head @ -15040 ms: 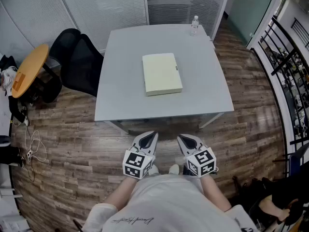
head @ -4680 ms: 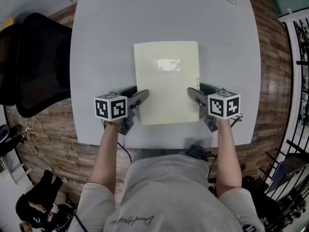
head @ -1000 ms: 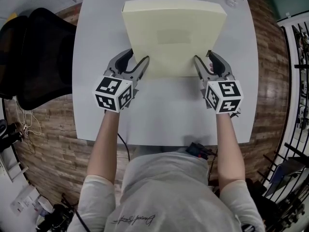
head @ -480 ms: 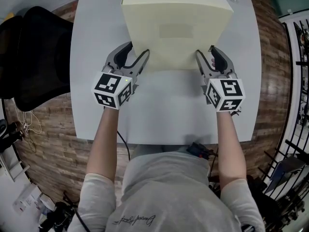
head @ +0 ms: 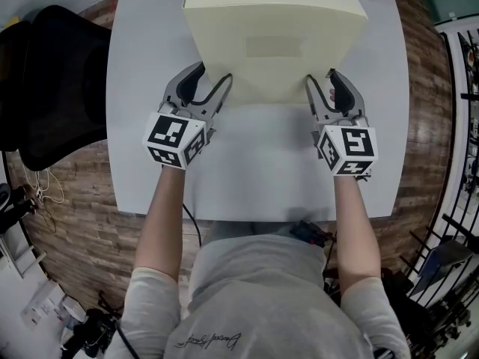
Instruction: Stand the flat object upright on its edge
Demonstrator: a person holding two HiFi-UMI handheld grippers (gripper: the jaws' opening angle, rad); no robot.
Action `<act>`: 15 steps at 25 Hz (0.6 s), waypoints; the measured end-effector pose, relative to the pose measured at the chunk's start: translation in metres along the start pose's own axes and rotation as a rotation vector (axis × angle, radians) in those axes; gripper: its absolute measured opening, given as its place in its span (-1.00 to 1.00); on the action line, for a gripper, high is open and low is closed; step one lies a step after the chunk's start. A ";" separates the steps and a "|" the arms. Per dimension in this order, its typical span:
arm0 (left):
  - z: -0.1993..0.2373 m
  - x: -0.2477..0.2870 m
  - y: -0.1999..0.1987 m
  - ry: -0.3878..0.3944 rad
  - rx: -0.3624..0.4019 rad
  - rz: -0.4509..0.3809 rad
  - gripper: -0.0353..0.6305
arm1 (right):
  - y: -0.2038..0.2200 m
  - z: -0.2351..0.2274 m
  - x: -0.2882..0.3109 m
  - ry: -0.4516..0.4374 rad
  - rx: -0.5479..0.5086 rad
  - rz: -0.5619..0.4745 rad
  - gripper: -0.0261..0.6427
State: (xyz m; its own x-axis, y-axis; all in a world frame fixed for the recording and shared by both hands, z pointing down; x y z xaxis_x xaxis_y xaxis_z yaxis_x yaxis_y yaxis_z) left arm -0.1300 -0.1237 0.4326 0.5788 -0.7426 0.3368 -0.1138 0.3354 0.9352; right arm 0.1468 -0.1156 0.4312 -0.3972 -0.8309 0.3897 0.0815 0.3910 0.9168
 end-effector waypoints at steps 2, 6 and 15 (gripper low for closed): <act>0.000 0.000 0.000 -0.004 0.002 -0.001 -0.19 | 0.000 0.000 0.000 0.001 0.000 -0.003 -0.28; 0.000 -0.005 0.001 -0.014 0.005 -0.008 -0.19 | 0.000 0.005 -0.001 0.003 -0.001 -0.004 -0.28; -0.007 -0.010 0.003 -0.030 0.016 -0.001 -0.19 | 0.004 0.008 -0.008 0.008 0.006 0.003 -0.28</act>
State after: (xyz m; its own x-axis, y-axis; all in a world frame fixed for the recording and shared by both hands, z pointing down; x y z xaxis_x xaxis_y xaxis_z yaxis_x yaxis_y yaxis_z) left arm -0.1308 -0.1112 0.4316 0.5548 -0.7598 0.3391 -0.1266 0.3257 0.9370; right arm 0.1430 -0.1044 0.4308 -0.3899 -0.8326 0.3935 0.0774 0.3962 0.9149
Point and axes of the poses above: the fingertips, and each gripper's own axes: x forward along the fingers, z to its left, y out of its underside, the point moved 8 cm from there along -x, backward along the fingers, and after that the axes turned 2 degrees about x, right-handed, at the moved point
